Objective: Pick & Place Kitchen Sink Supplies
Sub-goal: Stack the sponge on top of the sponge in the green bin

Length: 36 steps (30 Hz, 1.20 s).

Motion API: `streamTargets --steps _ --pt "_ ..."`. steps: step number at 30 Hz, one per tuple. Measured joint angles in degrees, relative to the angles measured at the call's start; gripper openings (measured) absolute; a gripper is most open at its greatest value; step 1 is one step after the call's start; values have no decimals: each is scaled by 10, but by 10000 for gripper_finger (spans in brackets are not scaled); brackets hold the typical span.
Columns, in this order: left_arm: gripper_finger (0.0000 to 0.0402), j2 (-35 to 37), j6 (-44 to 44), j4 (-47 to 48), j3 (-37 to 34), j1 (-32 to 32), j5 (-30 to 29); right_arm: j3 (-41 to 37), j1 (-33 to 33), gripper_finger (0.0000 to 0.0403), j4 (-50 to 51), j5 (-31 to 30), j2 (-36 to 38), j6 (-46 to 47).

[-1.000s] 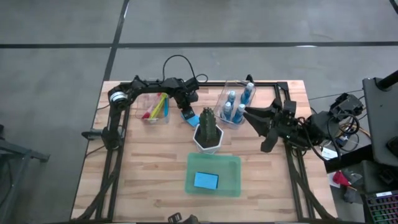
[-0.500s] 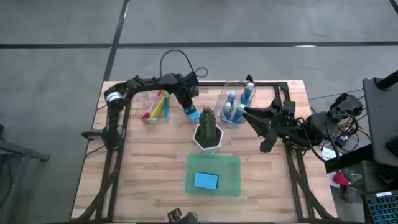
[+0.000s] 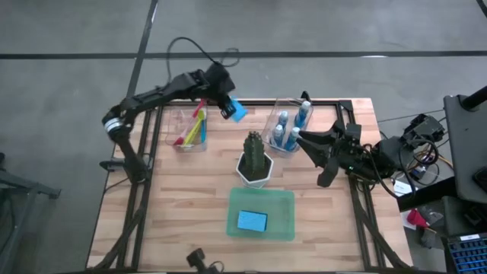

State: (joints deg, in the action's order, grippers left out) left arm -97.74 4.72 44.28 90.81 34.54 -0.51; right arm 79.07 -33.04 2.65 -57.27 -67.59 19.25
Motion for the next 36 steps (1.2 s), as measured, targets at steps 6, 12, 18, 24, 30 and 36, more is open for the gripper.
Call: streamTargets --steps 6,12,18,24,30,36 --pt "0 90 -44 -21 -1 0 -71 0 2 123 0 -39 0 1" --pt "0 177 -70 -78 -1 -10 -123 0 20 123 0 -43 0 0" --pt "0 241 -91 -138 -1 -47 -141 0 51 127 0 -44 -4 1" --pt "0 266 -63 -201 -1 -121 -209 0 91 180 1 -44 -20 -3" --pt "0 265 12 -270 -1 -196 -296 0 131 239 -6 -44 -37 -12" --pt "0 251 105 -326 -1 -256 -357 1 159 256 -80 -39 -60 -94"
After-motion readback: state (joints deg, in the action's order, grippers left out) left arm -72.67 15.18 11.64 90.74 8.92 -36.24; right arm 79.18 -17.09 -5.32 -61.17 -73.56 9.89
